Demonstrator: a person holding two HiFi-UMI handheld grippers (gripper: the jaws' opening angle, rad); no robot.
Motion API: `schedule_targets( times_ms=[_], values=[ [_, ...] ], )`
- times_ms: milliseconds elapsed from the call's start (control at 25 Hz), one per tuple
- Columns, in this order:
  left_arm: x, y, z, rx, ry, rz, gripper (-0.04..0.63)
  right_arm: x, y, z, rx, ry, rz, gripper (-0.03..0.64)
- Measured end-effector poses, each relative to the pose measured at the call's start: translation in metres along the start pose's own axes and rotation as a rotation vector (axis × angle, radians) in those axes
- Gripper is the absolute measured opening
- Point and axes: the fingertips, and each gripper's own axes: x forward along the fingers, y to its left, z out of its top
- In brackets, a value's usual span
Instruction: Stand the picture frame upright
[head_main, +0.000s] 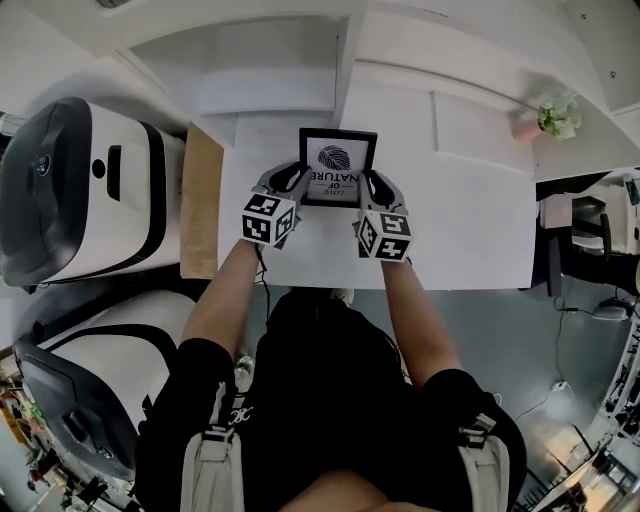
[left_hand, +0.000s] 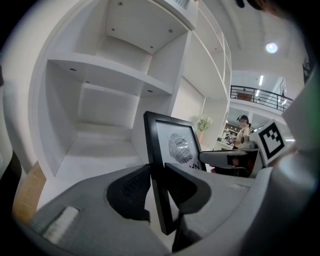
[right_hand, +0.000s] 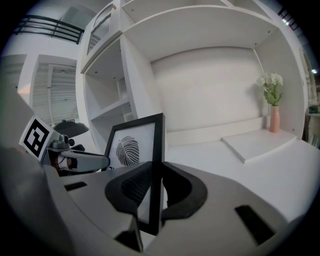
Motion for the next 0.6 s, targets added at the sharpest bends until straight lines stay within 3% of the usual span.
schedule_targets(
  times_ms=[600],
  values=[
    [0.023,0.017,-0.003,0.102,-0.036,0.034,0.098,0.028,-0.009,-0.003,-0.049,0.008,-0.026,0.069]
  ],
)
